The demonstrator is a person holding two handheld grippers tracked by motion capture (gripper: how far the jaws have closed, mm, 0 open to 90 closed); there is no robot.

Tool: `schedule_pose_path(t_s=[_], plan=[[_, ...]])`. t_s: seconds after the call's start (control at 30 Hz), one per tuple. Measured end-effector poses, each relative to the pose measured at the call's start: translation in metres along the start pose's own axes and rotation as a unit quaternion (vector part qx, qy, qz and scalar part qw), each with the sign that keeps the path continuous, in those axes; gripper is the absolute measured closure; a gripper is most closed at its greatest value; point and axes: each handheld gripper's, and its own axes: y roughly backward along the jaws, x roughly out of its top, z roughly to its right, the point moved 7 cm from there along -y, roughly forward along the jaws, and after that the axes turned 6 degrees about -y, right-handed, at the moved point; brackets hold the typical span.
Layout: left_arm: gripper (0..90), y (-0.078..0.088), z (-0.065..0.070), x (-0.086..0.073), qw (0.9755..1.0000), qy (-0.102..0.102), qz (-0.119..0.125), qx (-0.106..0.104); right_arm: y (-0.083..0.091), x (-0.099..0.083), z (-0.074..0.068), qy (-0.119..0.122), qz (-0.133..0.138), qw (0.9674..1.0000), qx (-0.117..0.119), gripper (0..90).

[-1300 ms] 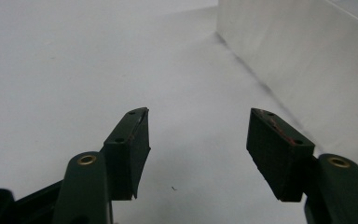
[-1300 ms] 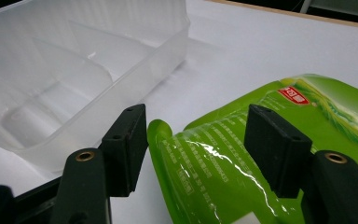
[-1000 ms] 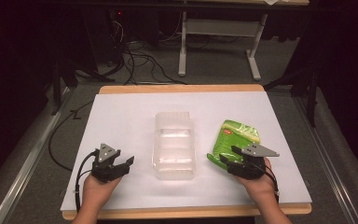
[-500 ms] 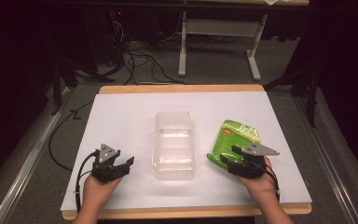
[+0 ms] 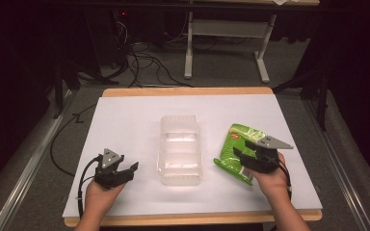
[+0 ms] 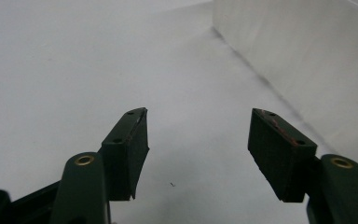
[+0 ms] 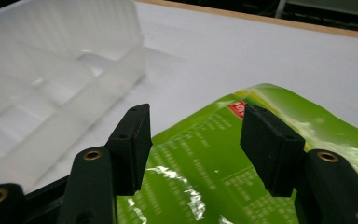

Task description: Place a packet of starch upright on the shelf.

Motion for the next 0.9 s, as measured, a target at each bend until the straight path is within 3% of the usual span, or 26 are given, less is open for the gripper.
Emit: schedule_pose_path(t_s=[0.23,0.3,0.53,0.57,0.63,0.77,0.9], plan=[[38.3,0.001,0.001,0.000,1.0000,-0.003,0.000,-0.002,-0.015,0.010,0.042,-0.037,-0.016,0.9986,-0.034,41.7],[38.3,0.001,0.001,0.000,1.0000,-0.004,0.001,-0.001,-0.014,0.008,0.047,-0.044,-0.014,0.9982,-0.038,41.8],[38.3,0.002,0.002,-0.001,1.0000,0.002,0.000,0.000,-0.003,-0.001,0.089,-0.068,-0.003,0.9952,-0.070,39.5],[38.3,0.002,0.002,-0.001,1.0000,0.001,-0.001,0.000,-0.003,-0.001,0.089,-0.068,-0.003,0.9952,-0.070,39.5],[38.2,0.002,0.002,-0.001,1.0000,0.001,-0.001,0.002,-0.007,-0.005,0.102,-0.088,-0.016,0.9934,-0.072,36.4],[38.3,0.000,0.001,-0.002,1.0000,0.001,-0.005,0.003,-0.020,-0.012,0.112,-0.127,-0.037,0.9896,-0.056,32.0],[38.2,0.000,0.001,-0.003,1.0000,-0.001,-0.007,0.005,-0.028,-0.015,0.118,-0.135,-0.047,0.9883,-0.053,31.2]])
